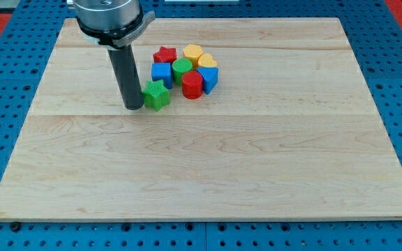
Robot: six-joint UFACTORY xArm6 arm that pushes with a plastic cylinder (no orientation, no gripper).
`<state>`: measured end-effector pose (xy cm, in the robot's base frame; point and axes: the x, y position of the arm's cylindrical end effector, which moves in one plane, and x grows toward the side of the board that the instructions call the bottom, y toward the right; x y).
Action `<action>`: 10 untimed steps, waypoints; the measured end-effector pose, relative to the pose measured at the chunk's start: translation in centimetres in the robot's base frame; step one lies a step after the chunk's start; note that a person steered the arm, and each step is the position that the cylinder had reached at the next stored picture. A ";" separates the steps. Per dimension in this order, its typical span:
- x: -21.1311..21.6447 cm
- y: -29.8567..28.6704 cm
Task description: Push the green star bottom right to the blue cube
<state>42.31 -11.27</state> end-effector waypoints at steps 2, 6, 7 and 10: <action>-0.7 0.4; 0.4 3.1; 0.4 3.8; -0.3 4.6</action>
<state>42.00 -6.70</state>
